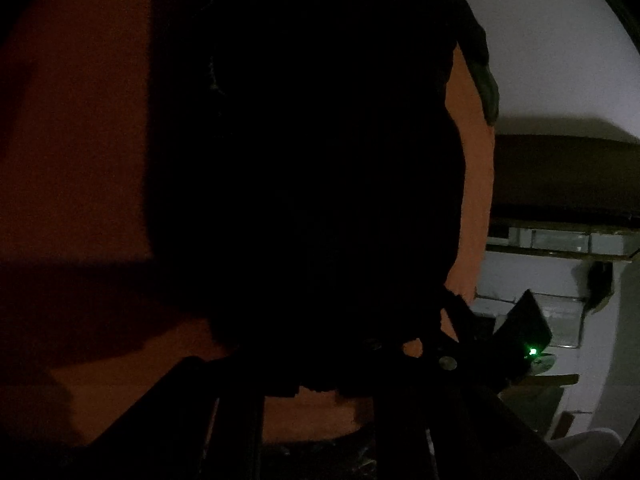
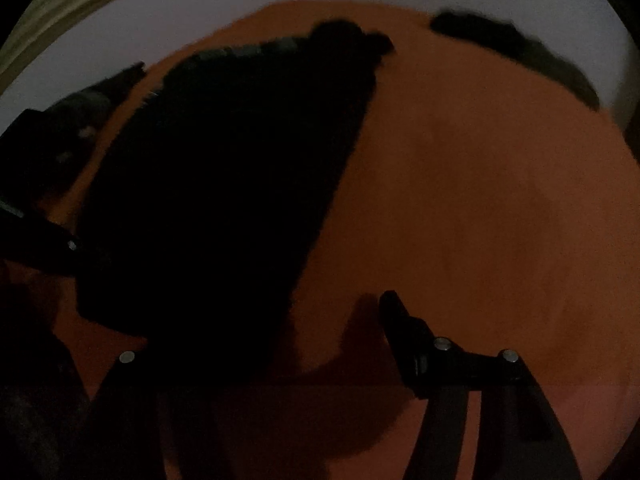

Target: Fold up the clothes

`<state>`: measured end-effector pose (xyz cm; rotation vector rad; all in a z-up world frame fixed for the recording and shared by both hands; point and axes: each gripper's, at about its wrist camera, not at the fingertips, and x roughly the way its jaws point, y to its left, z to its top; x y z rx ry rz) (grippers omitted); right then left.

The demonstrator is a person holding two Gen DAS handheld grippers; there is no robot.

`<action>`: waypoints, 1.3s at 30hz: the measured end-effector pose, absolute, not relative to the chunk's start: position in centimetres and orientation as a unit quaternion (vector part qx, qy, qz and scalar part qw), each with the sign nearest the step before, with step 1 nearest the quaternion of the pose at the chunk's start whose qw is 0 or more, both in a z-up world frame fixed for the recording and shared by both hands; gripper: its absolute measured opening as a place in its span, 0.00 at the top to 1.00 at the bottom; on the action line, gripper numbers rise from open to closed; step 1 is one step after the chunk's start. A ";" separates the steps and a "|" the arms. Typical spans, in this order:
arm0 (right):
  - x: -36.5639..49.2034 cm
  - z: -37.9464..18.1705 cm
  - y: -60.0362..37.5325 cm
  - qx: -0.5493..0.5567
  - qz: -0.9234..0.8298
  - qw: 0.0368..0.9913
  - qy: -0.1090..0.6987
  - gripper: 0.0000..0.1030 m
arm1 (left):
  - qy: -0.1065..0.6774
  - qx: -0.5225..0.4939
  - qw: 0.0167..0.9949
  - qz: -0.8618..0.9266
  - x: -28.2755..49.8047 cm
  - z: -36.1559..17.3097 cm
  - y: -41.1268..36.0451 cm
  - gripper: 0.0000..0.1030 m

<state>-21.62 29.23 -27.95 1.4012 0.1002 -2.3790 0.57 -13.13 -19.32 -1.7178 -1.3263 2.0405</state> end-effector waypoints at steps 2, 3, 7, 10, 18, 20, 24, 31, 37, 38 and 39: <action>-21.6 -27.7 30.7 0.513 -0.832 0.210 -0.009 0.37 | -0.426 -0.583 0.086 0.686 0.8 -18.4 -13.7 0.82; -21.5 -27.4 31.3 0.520 -0.824 0.223 -0.028 0.37 | -0.417 -0.588 0.089 0.687 0.9 -17.9 -14.0 0.80; -22.1 -25.0 33.2 0.540 -0.787 0.285 -0.092 0.37 | -0.406 -0.603 0.106 0.678 1.0 -15.7 -16.3 0.66; -24.0 -23.6 34.2 0.546 -0.766 0.299 -0.160 0.37 | -0.381 -0.614 0.103 0.684 1.1 -14.0 -18.4 0.61; -28.9 -23.9 29.3 0.575 -0.768 0.237 -0.151 0.54 | -0.307 -0.601 0.090 0.732 -1.9 -12.0 -19.1 0.58; -29.7 -25.6 28.4 0.594 -0.773 0.201 -0.098 0.79 | -0.285 -0.592 0.069 0.751 -2.7 -11.6 -19.0 0.58; -29.3 -28.6 30.5 0.608 -0.769 0.170 -0.101 0.79 | -0.277 -0.569 0.043 0.773 -3.6 -10.4 -20.9 0.58; -34.6 -24.0 34.7 0.629 -0.730 0.234 -0.133 0.74 | -0.282 -0.540 0.016 0.793 -8.3 -9.0 -28.3 0.58; -45.9 -16.2 33.2 0.565 -0.790 0.238 -0.004 0.72 | -0.294 -0.527 -0.005 0.798 -17.1 -12.4 -30.6 0.57; -47.7 -15.8 32.1 0.546 -0.800 0.246 0.013 0.72 | -0.287 -0.525 -0.019 0.801 -18.4 -13.1 -31.1 0.57; -50.0 -15.9 30.6 0.534 -0.808 0.249 0.023 0.72 | -0.284 -0.525 -0.030 0.802 -19.7 -13.9 -31.3 0.57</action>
